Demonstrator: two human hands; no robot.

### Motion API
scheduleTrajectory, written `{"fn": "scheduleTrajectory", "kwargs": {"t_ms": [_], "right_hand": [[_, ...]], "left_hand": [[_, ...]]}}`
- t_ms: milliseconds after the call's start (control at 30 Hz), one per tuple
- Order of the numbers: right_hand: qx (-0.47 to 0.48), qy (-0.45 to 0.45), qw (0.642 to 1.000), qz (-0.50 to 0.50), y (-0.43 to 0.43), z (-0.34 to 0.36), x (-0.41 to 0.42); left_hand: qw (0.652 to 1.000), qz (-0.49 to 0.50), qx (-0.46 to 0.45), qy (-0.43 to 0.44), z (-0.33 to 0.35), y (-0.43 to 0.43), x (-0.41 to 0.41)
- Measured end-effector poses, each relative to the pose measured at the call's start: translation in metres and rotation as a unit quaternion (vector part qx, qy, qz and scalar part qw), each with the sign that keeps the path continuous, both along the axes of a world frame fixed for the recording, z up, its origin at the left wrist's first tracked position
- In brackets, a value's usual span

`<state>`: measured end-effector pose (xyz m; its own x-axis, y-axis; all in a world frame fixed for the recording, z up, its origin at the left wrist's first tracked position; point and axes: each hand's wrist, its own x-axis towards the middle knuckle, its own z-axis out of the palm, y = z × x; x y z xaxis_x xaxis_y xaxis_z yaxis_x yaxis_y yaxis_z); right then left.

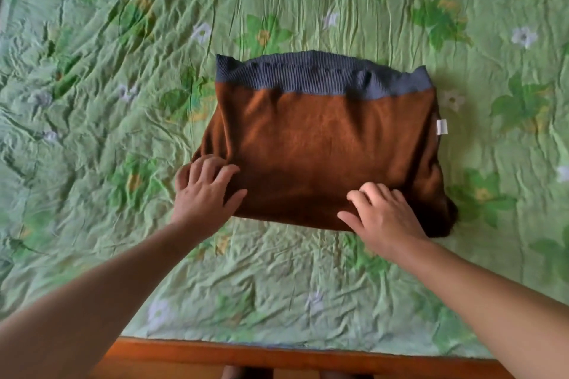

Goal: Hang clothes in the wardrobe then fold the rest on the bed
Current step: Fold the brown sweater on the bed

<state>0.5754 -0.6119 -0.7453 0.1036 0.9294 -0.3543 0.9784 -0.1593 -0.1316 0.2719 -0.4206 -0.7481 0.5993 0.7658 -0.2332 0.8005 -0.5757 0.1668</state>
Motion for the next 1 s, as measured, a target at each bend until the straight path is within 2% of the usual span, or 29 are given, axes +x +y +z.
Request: {"fn": "scheduleTrajectory", "kwargs": {"t_ms": [67,133,200,300,433,600,667,733,800,1000], "right_hand": [[0.028,0.016,0.999,0.026,0.025,0.008,-0.016],[-0.011,0.034,0.997,0.064,0.053,0.010,-0.031],[-0.060,0.040,0.993,0.092,0.083,0.006,-0.043],[-0.056,0.049,0.990,0.122,0.136,0.002,-0.064],[-0.047,-0.016,0.984,0.172,0.213,0.004,-0.093],[-0.042,-0.074,0.980,0.178,0.292,0.015,-0.123],[-0.042,-0.136,0.958,0.248,0.312,0.016,-0.133],[-0.046,-0.230,0.902,0.361,0.323,0.015,-0.141],[-0.081,-0.288,0.857,0.420,0.330,0.018,-0.147],[-0.147,-0.299,0.847,0.415,0.331,0.043,-0.149]], "left_hand": [[0.990,0.138,-0.044,-0.002,-0.001,0.005,-0.007],[0.963,0.233,-0.136,-0.018,-0.005,0.009,-0.015],[0.945,0.274,-0.164,-0.065,-0.009,0.013,-0.022],[0.923,0.323,-0.190,-0.088,-0.015,0.027,-0.028],[0.916,0.314,-0.246,-0.036,-0.019,0.045,-0.036],[0.915,0.296,-0.267,-0.060,-0.028,0.052,-0.037],[0.912,0.296,-0.271,-0.087,-0.032,0.052,-0.039],[0.904,0.301,-0.283,-0.108,-0.036,0.050,-0.041],[0.895,0.305,-0.302,-0.122,-0.036,0.048,-0.042],[0.879,0.295,-0.324,-0.189,-0.010,0.039,-0.032]]}}
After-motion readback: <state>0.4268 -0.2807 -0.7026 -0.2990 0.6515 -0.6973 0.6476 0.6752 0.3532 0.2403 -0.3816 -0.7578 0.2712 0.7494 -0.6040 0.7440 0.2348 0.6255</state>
